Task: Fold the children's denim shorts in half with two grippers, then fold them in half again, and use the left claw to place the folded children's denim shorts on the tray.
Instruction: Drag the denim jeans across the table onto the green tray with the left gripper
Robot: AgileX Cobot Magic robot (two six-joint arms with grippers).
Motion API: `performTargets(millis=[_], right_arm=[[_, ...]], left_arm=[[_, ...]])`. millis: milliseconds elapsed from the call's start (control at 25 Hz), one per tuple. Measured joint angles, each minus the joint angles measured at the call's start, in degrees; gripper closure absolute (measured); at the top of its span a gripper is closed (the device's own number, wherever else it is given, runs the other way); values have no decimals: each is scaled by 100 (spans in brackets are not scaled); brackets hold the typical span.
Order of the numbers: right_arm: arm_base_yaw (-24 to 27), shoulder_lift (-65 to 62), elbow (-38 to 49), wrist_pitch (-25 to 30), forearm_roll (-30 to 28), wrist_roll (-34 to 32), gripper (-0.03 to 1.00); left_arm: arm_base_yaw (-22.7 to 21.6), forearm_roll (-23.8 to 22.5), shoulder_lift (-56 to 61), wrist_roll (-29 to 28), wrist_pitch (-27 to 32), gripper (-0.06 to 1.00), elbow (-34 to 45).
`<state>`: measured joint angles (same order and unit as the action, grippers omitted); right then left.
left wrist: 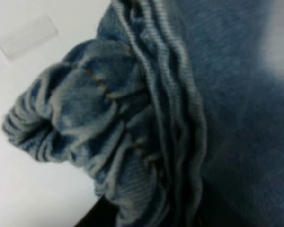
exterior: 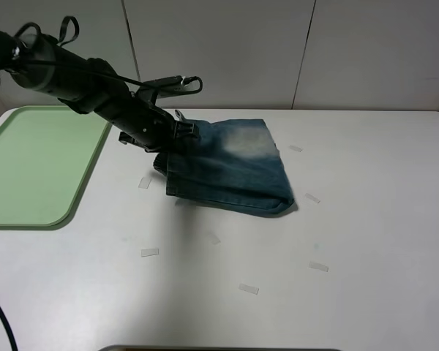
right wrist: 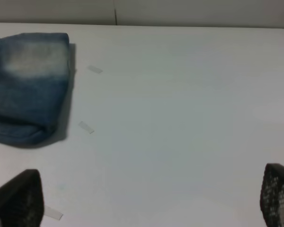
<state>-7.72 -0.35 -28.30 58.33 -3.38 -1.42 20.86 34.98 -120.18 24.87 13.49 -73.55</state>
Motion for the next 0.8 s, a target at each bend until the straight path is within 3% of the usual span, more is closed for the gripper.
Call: performTargets(millis=[320,440,640,800], right_arm=[[0,0,0,0,0,0,27],[0,0,0,0,0,0,27],[0,0,0,0,0,0,27],[0,0,0,0,0,0,27]], left_arm=[[-531,-2616,545,-232,847,74,0],[-725,-3906,622,-1074,1169,74,0],[-1082,-6156,695,-3067,1771,75,0],[-1334,-7109,695,-3612,2253,75,0]])
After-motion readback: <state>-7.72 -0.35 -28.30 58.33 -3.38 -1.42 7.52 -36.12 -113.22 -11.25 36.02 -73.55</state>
